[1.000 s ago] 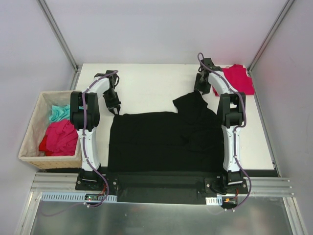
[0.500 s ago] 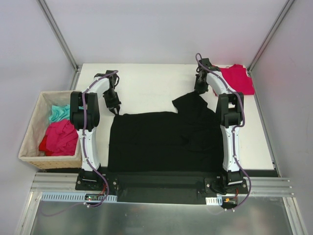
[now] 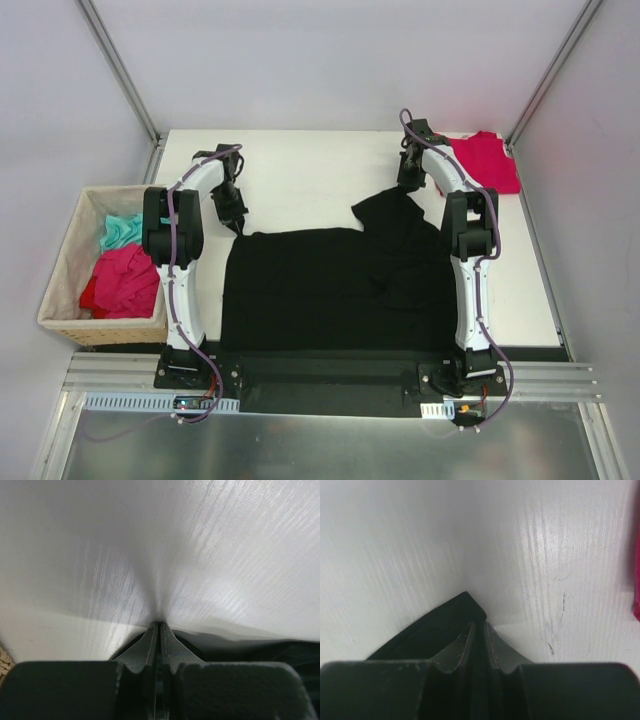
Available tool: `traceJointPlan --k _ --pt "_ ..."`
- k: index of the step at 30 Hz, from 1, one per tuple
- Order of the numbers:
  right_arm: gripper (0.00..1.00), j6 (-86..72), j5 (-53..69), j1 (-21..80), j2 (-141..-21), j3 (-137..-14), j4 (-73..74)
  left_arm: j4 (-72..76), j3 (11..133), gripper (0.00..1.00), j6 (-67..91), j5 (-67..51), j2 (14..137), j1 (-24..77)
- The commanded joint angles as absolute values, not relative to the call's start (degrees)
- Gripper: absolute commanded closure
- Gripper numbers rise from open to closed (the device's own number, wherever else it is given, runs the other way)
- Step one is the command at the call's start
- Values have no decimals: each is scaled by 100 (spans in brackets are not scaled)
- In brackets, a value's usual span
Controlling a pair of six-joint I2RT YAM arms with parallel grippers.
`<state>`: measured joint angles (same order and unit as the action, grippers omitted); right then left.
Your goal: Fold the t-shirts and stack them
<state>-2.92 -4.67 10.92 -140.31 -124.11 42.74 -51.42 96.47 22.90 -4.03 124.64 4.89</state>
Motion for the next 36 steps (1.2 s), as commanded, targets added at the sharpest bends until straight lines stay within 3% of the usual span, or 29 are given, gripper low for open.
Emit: traceJointPlan --k 1,2,3,14,36 --pt "88 -352 -457 1116 -13949 -12551 4403 -5151 9378 100 2110 -465 12235 536" --pt "98 -352 -483 1125 -13940 -12525 4395 -5107 9334 100 2101 -483 12191 536" --pt "99 -343 -509 1116 -13896 -12472 4386 -5080 9317 100 2101 -475 12112 545" --pt "99 -70 -949 1380 -12719 -11313 3938 -4992 9352 100 2039 -264 11541 703" --pt "99 -26 -2144 1828 -9071 -8412 3884 -4843 8578 100 2013 -140 10424 791"
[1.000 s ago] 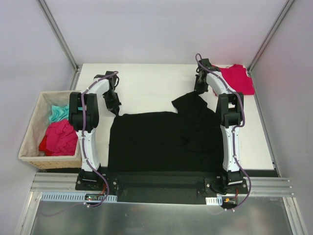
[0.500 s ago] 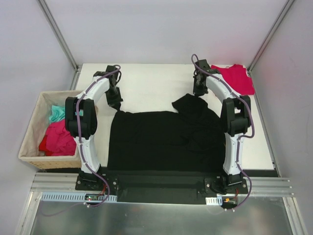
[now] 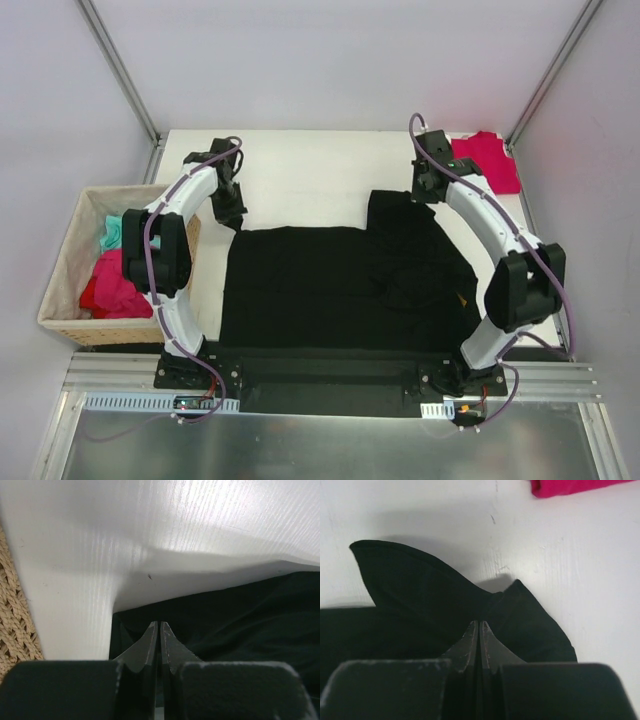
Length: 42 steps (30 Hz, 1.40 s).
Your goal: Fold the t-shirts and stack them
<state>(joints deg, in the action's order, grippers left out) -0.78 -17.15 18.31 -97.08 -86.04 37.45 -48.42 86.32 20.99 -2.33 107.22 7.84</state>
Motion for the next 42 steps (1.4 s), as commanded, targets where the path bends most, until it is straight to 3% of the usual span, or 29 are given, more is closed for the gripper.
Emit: traceJointPlan --k 1,19,42 --pt "99 -35 -2179 1828 -8992 -8315 3911 -4825 8561 100 2013 -141 10415 791" --pt "99 -211 -2690 1863 -7841 -7638 4271 -4755 8315 100 2039 -88 10169 861" --pt "99 -650 -2724 1995 -6135 -6180 4632 -4597 6777 100 2109 -139 8148 861"
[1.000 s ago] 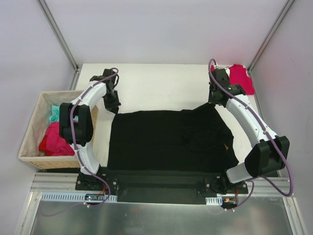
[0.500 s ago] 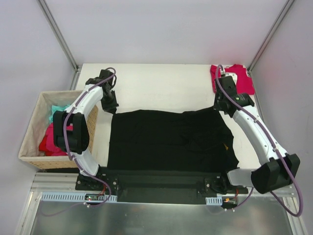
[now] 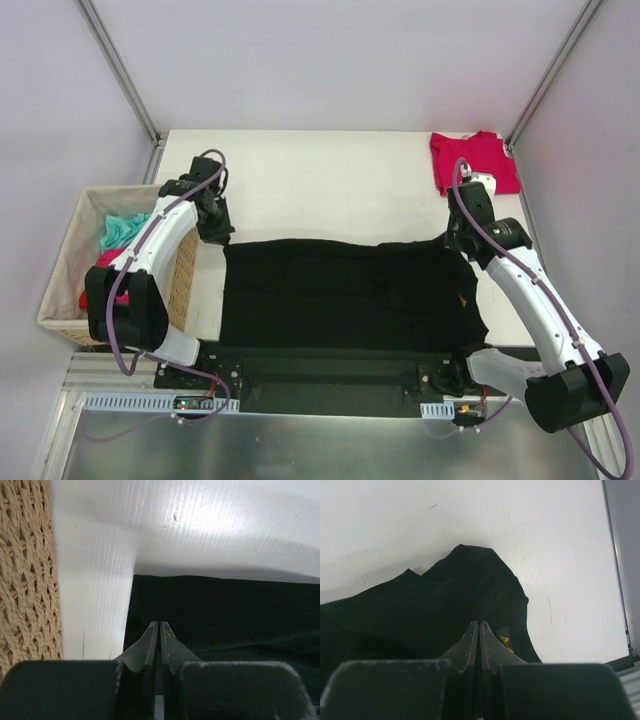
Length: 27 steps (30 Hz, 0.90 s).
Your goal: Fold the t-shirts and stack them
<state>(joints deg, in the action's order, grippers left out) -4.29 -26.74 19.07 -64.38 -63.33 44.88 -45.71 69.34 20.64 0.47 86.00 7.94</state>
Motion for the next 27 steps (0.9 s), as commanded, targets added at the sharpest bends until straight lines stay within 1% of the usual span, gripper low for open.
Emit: traceJointPlan --k 1,8,19,23,27 --pt "99 -676 -2733 2013 -6083 -6144 4658 -4588 6742 100 2109 -149 8043 861" --pt "99 -888 -2865 2057 -5485 -5678 4930 -4562 6346 100 2118 -158 7717 861" --pt "99 -1125 -3006 2057 -4694 -5002 5300 -4527 5968 100 2048 -71 7673 861" --pt "99 -1283 -2865 2118 -4527 -4633 5317 -4509 5941 100 2039 -53 7761 861" --pt "99 -1441 -2944 2320 -4614 -4659 5414 -4439 5924 100 2057 -88 7901 861"
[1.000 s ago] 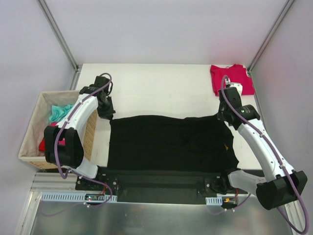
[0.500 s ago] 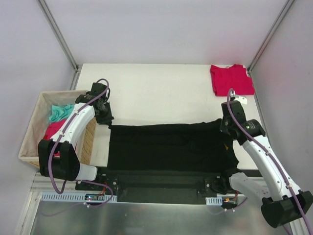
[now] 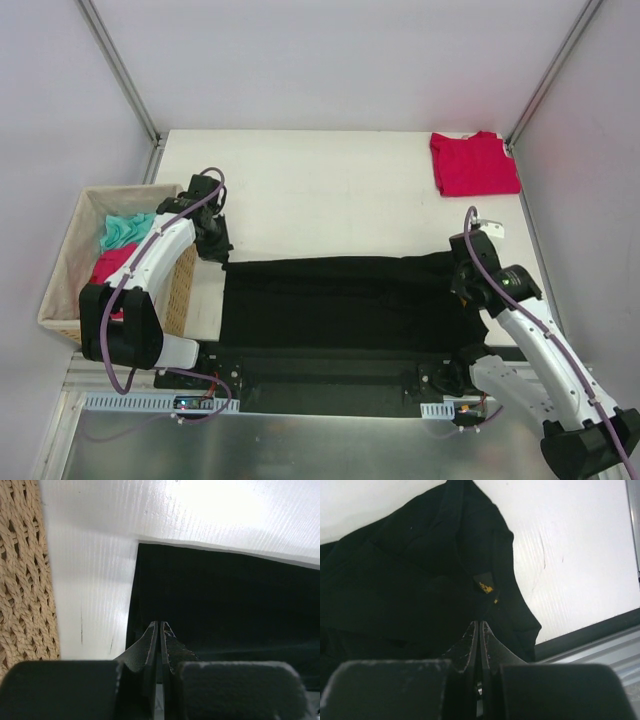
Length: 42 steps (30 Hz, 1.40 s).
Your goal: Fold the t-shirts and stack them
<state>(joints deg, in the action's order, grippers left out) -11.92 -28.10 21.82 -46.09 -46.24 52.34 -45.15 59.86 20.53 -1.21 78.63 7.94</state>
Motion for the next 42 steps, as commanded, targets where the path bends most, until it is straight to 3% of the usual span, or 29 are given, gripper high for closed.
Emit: traceJointPlan --k 1,23,25,26,27,28,29,32,34,42 --pt "99 -1485 -2953 2346 -4658 -4641 5414 -4421 5924 100 2083 -88 7927 861" --pt "99 -2838 -2241 2610 -5659 -3727 5027 -4359 5484 100 2294 -631 9026 809" --pt "99 -3040 -2302 2680 -5695 -3718 5211 -4386 5458 87 2259 -781 9228 809" --pt "99 -3076 -2285 2707 -5678 -3718 5247 -4403 5432 67 2259 -861 9281 809" --pt "95 -3137 -2294 2777 -5660 -3718 5343 -4421 5406 31 2267 -1001 9316 809" --pt "86 -3268 -2311 2821 -5643 -3718 5396 -4412 5379 1 2285 -1054 9308 809" --pt "61 -3330 -2355 2847 -5608 -3709 5449 -4412 5344 1 2303 -1063 9282 809" --pt "5 -3507 -2425 2944 -5458 -3726 5633 -4561 5439 1 2312 -1020 9027 809" --pt "0 -3507 -2557 3006 -5327 -3910 5870 -4823 5650 1 2294 -880 8755 809" --pt "3 -2341 -3541 3050 -5799 -5773 5732 -5599 7680 1 2145 -756 8516 826"
